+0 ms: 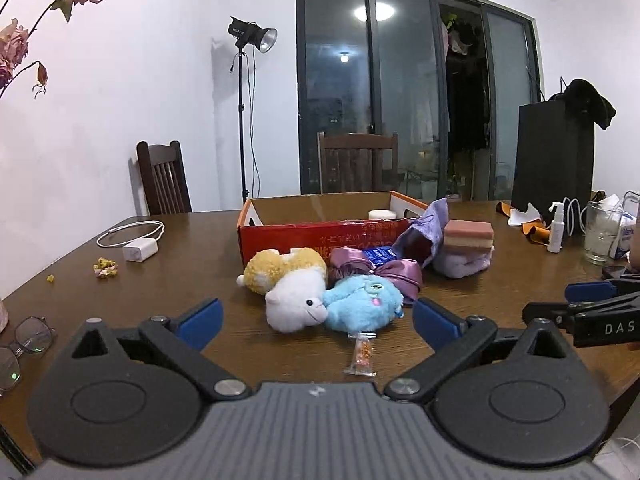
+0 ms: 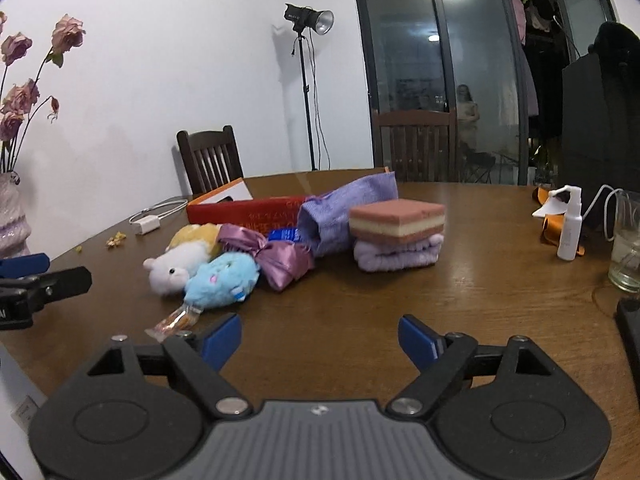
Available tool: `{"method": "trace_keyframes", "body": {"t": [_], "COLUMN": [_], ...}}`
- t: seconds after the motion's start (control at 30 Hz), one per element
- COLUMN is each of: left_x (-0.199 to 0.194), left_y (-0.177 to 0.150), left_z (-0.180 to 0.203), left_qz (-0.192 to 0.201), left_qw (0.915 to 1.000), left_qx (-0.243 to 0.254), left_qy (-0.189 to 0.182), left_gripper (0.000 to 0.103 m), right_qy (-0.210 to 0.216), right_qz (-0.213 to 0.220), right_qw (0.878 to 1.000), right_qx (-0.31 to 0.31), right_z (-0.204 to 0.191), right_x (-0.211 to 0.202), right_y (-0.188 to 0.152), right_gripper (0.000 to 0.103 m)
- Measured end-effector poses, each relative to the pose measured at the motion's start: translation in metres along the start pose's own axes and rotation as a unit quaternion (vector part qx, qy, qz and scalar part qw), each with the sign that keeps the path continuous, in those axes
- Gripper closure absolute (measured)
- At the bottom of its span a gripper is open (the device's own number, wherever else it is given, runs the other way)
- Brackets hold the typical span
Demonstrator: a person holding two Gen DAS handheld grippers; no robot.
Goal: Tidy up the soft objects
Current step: 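Move the right gripper back to the pink-and-cream sponge block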
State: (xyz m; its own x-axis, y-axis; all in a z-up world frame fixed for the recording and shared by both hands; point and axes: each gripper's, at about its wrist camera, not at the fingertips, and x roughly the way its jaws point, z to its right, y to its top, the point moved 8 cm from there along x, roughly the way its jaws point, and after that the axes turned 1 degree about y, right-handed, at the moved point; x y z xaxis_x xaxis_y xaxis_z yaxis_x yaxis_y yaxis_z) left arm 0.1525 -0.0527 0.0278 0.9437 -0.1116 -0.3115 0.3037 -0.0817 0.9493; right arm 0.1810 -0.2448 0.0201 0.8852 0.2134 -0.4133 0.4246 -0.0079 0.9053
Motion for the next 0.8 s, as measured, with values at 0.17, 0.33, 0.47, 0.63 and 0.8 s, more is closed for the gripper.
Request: {"method": "trace_keyframes", "body": {"t": [0.17, 0.33, 0.47, 0.63, 0.8], "left_x": [0.022, 0.063, 0.108, 0.174, 0.211], "left_y": [0.002, 0.011, 0.030, 0.041, 0.042], "left_z": [-0.001, 0.019, 0.050, 0.080, 0.114], "left_qz": [-0.011, -0.038, -0.040, -0.112, -0.164], "left_qw": [0.9998, 0.9974, 0.9934, 0.9787, 0.9486], "left_qx": [-0.011, -0.021, -0.004, -0.050, -0.126], "left_qy": [-0.008, -0.057, -0.107, -0.165, -0.240], "left_gripper": [0.000, 0.000, 0.009, 0.035, 0.050], "right_qy": [-0.005, -0.005, -0.014, -0.021, -0.017], "right_qz": [0.008, 0.009, 0.007, 0.015, -0.007], "right_qw": [1.000, 0.999, 0.999, 0.998, 0.997], "right_qx": [0.008, 0.034, 0.051, 0.064, 0.075], "right_z": [0.006, 0.030, 0.059, 0.099, 0.130], "right_x": [0.006, 0.026, 0.053, 0.103, 0.169], "right_y": [0.010, 0.026, 0.048, 0.087, 0.114], "right_gripper": [0.017, 0.018, 0.018, 0.018, 0.018]}}
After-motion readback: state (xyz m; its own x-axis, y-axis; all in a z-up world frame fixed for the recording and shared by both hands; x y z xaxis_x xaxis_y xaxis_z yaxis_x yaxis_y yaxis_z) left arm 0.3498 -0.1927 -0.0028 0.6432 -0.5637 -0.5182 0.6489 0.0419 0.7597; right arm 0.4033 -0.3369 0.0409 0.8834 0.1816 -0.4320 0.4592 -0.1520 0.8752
